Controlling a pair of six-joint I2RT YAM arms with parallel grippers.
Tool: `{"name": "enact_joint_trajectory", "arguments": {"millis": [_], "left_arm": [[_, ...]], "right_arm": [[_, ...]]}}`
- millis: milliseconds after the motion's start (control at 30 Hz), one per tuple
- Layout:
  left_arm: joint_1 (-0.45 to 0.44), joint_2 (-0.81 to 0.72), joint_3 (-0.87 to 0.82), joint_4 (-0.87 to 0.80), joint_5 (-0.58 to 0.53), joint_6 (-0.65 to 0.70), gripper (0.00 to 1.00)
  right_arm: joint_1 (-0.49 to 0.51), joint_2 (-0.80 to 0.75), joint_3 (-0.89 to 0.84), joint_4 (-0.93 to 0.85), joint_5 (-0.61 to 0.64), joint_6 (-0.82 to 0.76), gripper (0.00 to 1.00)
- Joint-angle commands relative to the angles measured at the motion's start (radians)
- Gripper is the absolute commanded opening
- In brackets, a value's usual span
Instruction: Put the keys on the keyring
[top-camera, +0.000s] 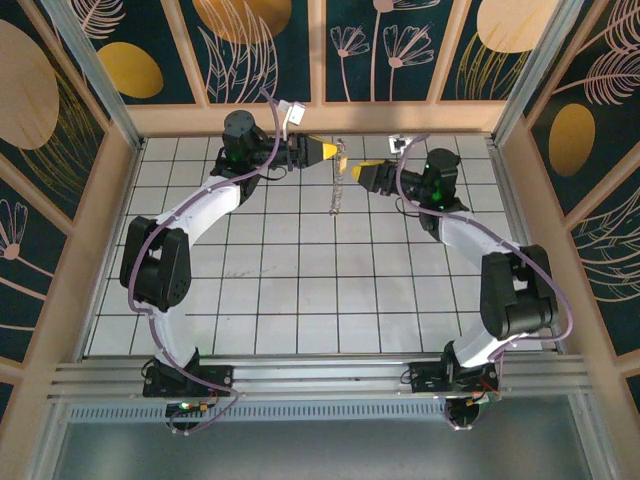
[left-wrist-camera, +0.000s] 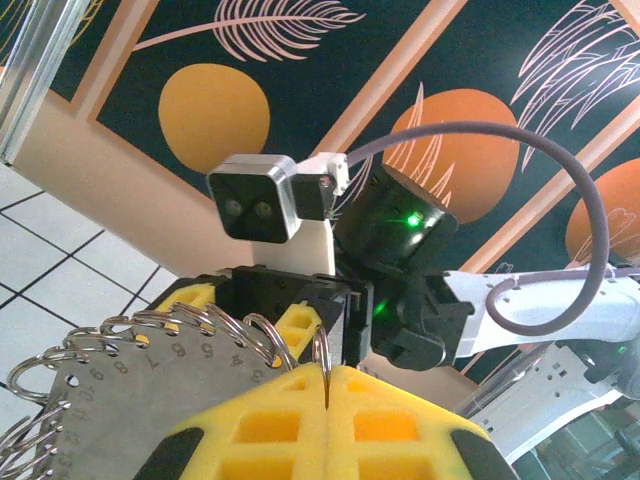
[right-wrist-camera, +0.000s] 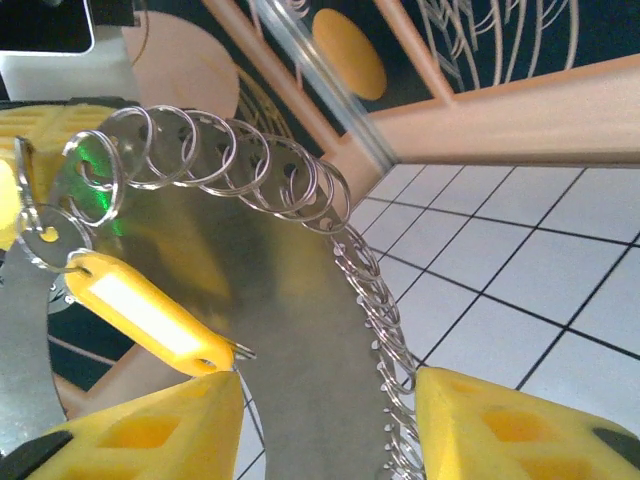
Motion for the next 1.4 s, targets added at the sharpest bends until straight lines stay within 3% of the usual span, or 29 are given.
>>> {"name": "enact_joint_trajectory", "arguments": {"millis": [0, 467, 967, 1367], "left_arm": [[-0.005, -0.013, 0.036, 0.03, -0.002, 0.026, 0.0], [-0.005, -0.011, 0.038, 0.036, -0.015, 0.016, 0.0], [-0.008, 0.005, 0.043, 0.058, -0.02, -0.001, 0.0], [-0.008, 0.013, 0.041, 0.075, -0.023, -0.012, 0.0]], "right_arm": [[0.017, -0.069, -0.039, 0.034, 0.121, -0.008, 0.5], [0.152, -0.114, 0.026, -0.128, 0.305, -0.156, 0.55], [0.191, -0.167, 0.013, -0.167, 0.361, -0.198, 0.58], [0.195, -0.117, 0.081, -0.172, 0.386, -0.213, 0.58]]}}
